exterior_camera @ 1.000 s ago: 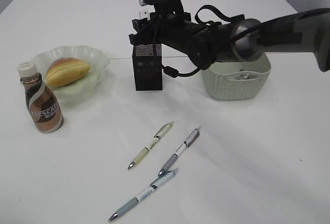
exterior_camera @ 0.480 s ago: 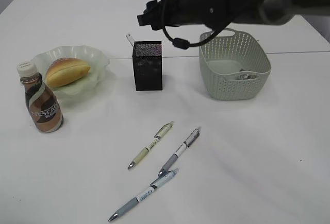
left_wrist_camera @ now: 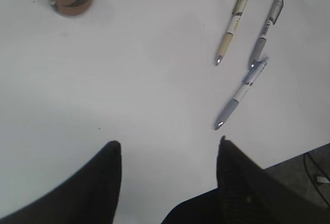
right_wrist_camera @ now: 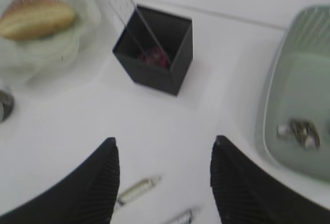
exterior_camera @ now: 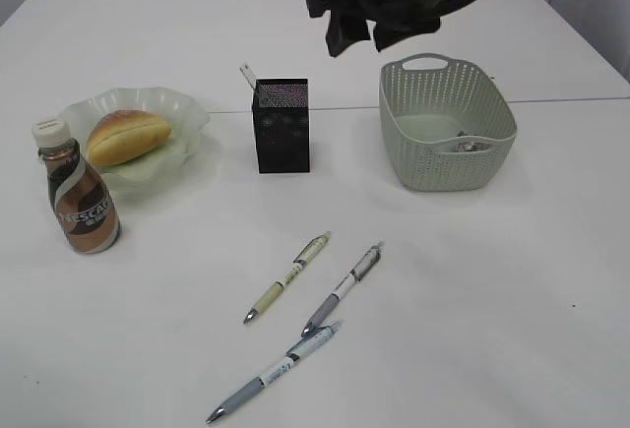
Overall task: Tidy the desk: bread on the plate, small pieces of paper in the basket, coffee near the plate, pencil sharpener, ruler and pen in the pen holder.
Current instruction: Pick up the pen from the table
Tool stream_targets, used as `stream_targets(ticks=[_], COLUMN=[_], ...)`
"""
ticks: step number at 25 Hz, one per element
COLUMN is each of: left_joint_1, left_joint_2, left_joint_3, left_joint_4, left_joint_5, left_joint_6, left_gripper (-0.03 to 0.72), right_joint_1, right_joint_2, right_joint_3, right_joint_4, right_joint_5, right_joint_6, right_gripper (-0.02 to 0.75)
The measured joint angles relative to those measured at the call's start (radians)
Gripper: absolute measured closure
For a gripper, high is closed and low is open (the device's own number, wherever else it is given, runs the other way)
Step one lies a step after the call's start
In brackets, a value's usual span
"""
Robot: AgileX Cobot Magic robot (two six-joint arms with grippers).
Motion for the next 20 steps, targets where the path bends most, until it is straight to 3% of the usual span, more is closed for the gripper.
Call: stream_targets(ticks=[6,10,13,20], left_joint_1=[0.0,-0.015,-0.094,-0.357], left_joint_2=[0.001,0.034,0.085,0.321], left_joint_3=[0.0,-0.004,-0.041,-0.237], left_joint_4=[-0.025,-0.05,-0.048,0.034], left_joint_5=[-0.002,-0.004,-0.018,-0.061], left_joint_6=[0.062,0.09,0.095,0.039], left_gripper=[0.254,0.254,0.254,0.254], right_joint_1=[0.0,0.0,0.0,0.0], right_joint_2=[-0.047,-0.056,-0.076,-0.097], right_joint_3=[-0.034,-0.057,-0.057,-0.058], right_joint_4=[0.034,0.045,0.07,0.08], right_joint_5=[0.389,0.432,0.439,0.443], right_joint_6=[0.017,0.019,0.019,0.013], right_gripper=[0.322,0.323,0.323,0.323])
